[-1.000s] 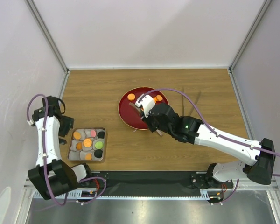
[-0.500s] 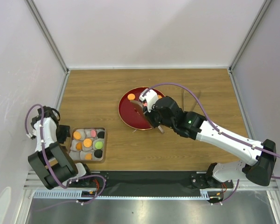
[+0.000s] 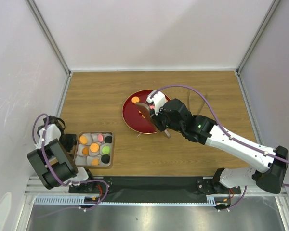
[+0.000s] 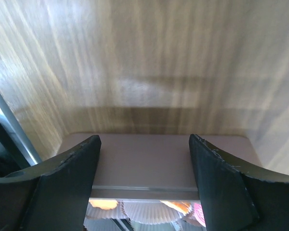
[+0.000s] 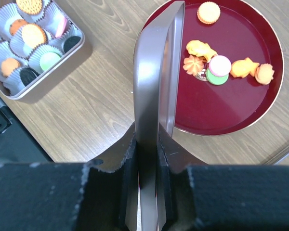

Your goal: Pack the cookies

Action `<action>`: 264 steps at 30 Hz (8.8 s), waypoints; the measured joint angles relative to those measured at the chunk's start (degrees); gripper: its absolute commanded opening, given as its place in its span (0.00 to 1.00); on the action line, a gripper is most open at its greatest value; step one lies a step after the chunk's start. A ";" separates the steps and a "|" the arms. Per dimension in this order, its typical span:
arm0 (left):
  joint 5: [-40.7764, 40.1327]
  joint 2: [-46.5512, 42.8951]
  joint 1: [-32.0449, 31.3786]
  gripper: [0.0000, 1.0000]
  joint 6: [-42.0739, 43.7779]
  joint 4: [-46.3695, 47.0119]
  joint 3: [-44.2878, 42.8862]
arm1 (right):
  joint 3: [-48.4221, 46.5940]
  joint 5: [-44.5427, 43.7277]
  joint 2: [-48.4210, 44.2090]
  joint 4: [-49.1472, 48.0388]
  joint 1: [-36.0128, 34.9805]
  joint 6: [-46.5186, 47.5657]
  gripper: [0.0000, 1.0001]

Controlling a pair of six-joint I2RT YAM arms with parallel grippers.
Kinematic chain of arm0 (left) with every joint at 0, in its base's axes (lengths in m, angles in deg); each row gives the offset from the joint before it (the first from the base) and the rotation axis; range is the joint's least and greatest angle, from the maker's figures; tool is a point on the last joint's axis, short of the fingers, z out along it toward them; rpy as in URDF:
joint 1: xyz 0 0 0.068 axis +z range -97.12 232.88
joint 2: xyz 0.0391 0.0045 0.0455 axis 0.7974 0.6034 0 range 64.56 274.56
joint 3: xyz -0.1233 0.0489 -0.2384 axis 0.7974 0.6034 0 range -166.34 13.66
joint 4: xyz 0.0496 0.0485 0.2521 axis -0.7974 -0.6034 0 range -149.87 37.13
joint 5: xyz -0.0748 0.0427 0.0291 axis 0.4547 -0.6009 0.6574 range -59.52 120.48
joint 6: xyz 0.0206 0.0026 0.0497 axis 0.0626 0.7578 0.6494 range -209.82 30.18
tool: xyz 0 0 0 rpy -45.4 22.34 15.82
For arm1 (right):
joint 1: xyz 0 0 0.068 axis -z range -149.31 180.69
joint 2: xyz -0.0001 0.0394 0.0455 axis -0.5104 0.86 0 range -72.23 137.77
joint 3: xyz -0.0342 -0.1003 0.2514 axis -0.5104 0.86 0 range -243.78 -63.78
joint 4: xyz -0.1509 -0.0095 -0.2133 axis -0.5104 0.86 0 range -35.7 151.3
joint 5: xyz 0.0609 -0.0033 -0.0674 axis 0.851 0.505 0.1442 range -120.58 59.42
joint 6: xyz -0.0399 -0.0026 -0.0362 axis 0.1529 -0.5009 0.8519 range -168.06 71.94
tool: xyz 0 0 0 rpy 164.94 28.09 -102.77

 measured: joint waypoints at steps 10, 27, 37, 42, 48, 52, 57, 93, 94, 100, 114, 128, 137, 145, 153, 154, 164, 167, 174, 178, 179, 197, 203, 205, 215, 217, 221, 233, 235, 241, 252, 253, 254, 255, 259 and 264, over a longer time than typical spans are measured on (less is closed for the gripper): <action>1.44 -3.48 -1.49 0.79 -2.12 0.15 4.24 | 1.03 0.04 -0.63 -0.04 0.13 -1.92 0.00; 2.38 -7.45 -18.78 0.78 -12.24 -1.38 6.64 | 1.84 0.00 -2.49 -0.07 0.13 -4.09 0.00; 3.72 -8.87 -28.30 0.77 -19.32 -4.26 6.69 | 2.45 0.00 -3.61 -0.11 0.13 -4.61 0.00; 4.85 -9.22 -31.26 0.77 -22.91 -5.62 6.69 | 2.73 0.02 -3.76 -0.13 0.13 -5.07 0.00; 6.56 -9.20 -35.76 0.77 -27.08 -6.03 6.67 | 2.80 0.17 -3.82 -0.31 0.13 -5.75 0.00; 7.30 -8.96 -37.13 0.77 -28.52 -6.36 6.47 | 2.80 0.68 -3.82 -0.35 0.13 -5.97 0.00; 5.86 -8.94 -36.76 0.77 -28.06 -8.33 4.11 | 2.64 1.73 -3.82 -0.24 0.24 -6.88 0.00; 15.43 -20.02 -30.38 0.98 28.15 3.34 -14.36 | 24.44 8.72 -3.80 -37.86 -1.64 -66.25 0.00; 15.56 -20.50 -30.42 0.98 28.70 2.95 -14.36 | 24.72 7.85 -3.30 -39.56 -2.67 -66.77 0.00; 15.52 -24.46 -32.65 0.98 30.77 1.49 -13.11 | 28.39 1.79 3.80 -52.54 -8.28 -70.55 0.00; 14.86 -26.82 -36.37 0.99 31.74 0.22 -11.15 | 30.95 -2.03 21.07 -74.31 -11.43 -76.52 0.00; 15.23 -25.64 -36.48 1.00 33.31 1.29 -7.37 | 34.62 -0.20 21.18 -77.72 -11.30 -79.93 0.00; 16.48 -23.28 -36.48 1.00 34.16 3.54 -5.20 | 36.15 1.38 23.04 -79.41 -10.97 -81.72 0.00; 18.53 -21.29 -36.48 1.00 34.60 4.70 -4.46 | 38.53 1.51 23.21 -82.62 -10.29 -83.52 0.02; 20.37 -19.67 -36.48 1.00 34.64 5.88 -3.98 | 39.26 1.75 24.28 -84.89 -9.73 -84.39 0.04; 20.52 -19.52 -36.48 1.00 34.64 5.97 -3.87 | 39.47 1.77 24.33 -85.31 -9.62 -84.48 0.05; 23.15 -17.42 -36.76 0.99 34.60 7.17 -3.19 | 41.09 2.60 24.61 -87.56 -9.11 -85.64 0.07; 23.52 -16.44 -37.29 1.00 34.58 7.34 -2.84 | 41.38 2.95 24.79 -87.93 -8.87 -85.94 0.08; 24.65 -14.56 -37.51 0.99 34.58 7.58 -2.67 | 41.40 3.65 25.88 -88.91 -8.35 -86.53 0.12; 25.05 -13.68 -37.55 0.99 34.56 7.61 -2.64 | 41.44 4.22 26.12 -89.26 -8.00 -86.58 0.17; 25.29 -13.44 -37.55 0.98 34.53 7.61 -2.64 | 41.48 4.35 26.12 -89.31 -7.91 -86.58 0.17; 27.96 -11.56 -37.75 0.98 33.05 7.98 -1.49 | 42.16 7.02 26.18 -85.90 -7.50 -84.50 0.34; 28.00 -11.56 -37.75 0.98 33.05 7.98 -1.49 | 43.10 7.50 24.81 -83.56 -7.19 -83.84 0.40; 28.00 -11.52 -37.75 0.98 33.05 7.98 -1.49 | 43.89 7.54 23.67 -82.62 -7.08 -83.78 0.40; 28.09 -10.99 -37.77 0.98 33.05 8.00 -1.46 | 45.53 9.01 15.10 -74.71 -5.84 -81.85 0.46; 28.09 -10.91 -37.77 0.98 33.05 7.98 -1.46 | 46.47 9.44 13.66 -73.07 -5.42 -81.53 0.46; 28.50 -10.71 -37.77 0.98 33.05 7.98 -1.46 | 47.78 10.38 11.34 -69.00 -4.61 -80.74 0.47; 28.89 -10.45 -37.90 0.98 33.05 7.98 -1.46 | 47.01 12.09 8.85 -59.65 -4.26 -77.50 0.49; 28.89 -10.45 -37.99 0.98 33.05 8.00 -1.46 | 46.53 12.26 9.16 -58.77 -4.26 -77.22 0.49; 28.89 -10.45 -38.12 0.99 33.05 7.98 -1.46 | 44.59 12.48 9.35 -55.41 -4.26 -75.23 0.45; 28.89 -9.88 -38.25 0.99 33.05 7.98 -1.46 | 41.03 13.18 10.91 -52.30 -4.24 -72.17 0.31; 28.89 -9.84 -38.25 0.99 33.05 7.98 -1.46 | 40.98 13.27 11.13 -52.26 -4.20 -72.06 0.30; 28.89 -9.77 -38.29 0.98 33.05 7.98 -1.46 | 40.96 13.49 11.37 -52.11 -4.17 -71.87 0.29; 28.89 -9.68 -38.32 0.99 33.05 7.98 -1.46 | 40.94 13.64 11.54 -51.89 -4.15 -71.80 0.30; 28.92 -9.31 -38.38 0.98 33.05 7.98 -1.46 | 40.89 14.10 11.69 -51.45 -3.98 -71.01 0.30; 28.94 -8.74 -38.40 0.98 33.05 7.98 -1.46 | 39.52 14.53 12.07 -50.14 -3.72 -69.75 0.30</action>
